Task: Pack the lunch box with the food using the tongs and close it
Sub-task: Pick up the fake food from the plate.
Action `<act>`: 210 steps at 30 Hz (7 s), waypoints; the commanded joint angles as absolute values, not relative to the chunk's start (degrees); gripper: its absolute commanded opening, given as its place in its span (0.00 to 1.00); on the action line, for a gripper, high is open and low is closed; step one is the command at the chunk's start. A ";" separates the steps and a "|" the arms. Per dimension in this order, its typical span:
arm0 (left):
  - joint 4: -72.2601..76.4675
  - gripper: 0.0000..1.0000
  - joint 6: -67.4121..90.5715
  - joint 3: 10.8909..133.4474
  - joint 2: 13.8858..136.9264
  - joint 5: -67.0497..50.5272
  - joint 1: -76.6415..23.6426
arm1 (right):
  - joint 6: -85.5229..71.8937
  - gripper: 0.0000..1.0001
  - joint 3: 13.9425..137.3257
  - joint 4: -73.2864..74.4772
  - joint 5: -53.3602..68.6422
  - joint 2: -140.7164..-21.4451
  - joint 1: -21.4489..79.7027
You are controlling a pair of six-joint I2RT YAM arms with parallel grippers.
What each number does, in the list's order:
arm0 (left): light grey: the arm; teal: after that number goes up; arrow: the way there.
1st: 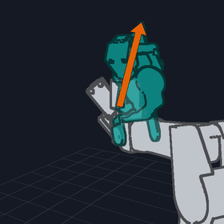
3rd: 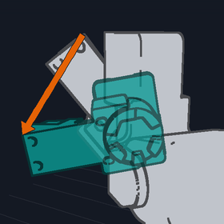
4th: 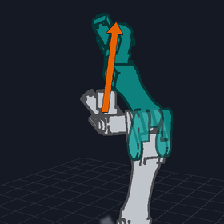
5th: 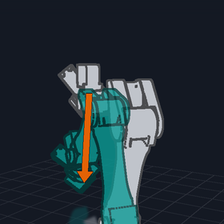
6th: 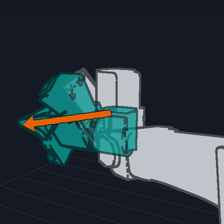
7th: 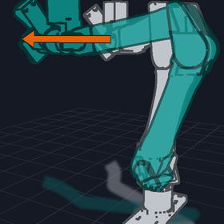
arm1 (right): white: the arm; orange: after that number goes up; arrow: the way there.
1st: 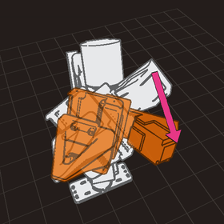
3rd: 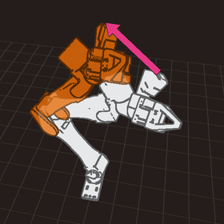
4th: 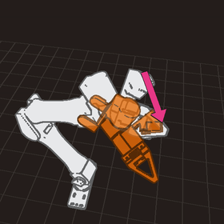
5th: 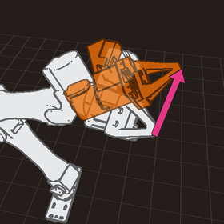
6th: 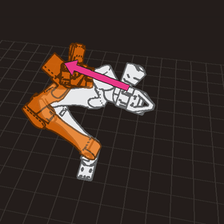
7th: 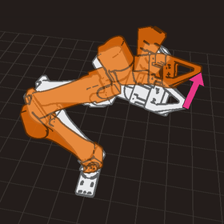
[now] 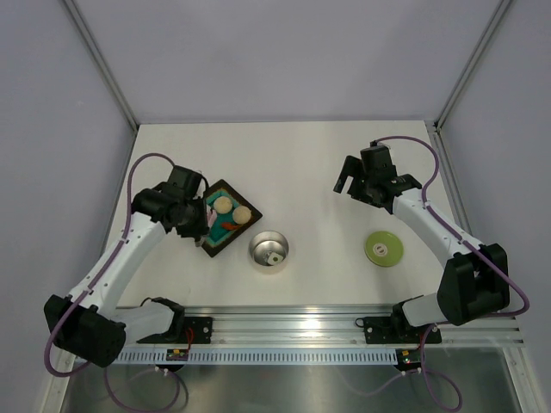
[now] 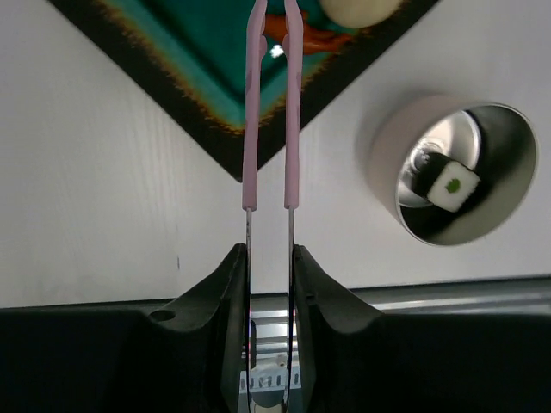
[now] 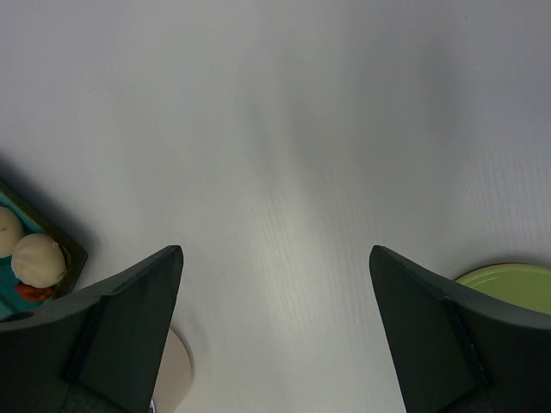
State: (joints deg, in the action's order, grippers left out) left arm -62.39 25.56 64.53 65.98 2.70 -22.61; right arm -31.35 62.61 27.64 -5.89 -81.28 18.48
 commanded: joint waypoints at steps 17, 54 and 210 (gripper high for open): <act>-50.28 0.00 26.02 58.79 69.77 1.67 -19.16 | -31.38 0.98 62.93 24.61 -4.31 -81.47 18.63; -55.11 0.00 22.50 58.36 66.10 -4.22 -19.51 | -32.34 0.97 62.32 25.05 -4.04 -80.07 18.72; -59.76 0.00 19.95 69.43 69.26 -1.39 -21.45 | -32.52 0.98 61.96 24.87 -4.13 -80.77 18.63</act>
State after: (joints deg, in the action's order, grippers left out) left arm -58.26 19.51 65.91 71.96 1.87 -21.67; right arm -32.05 61.67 26.35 -4.80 -81.58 18.48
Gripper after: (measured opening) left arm 0.295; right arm 0.973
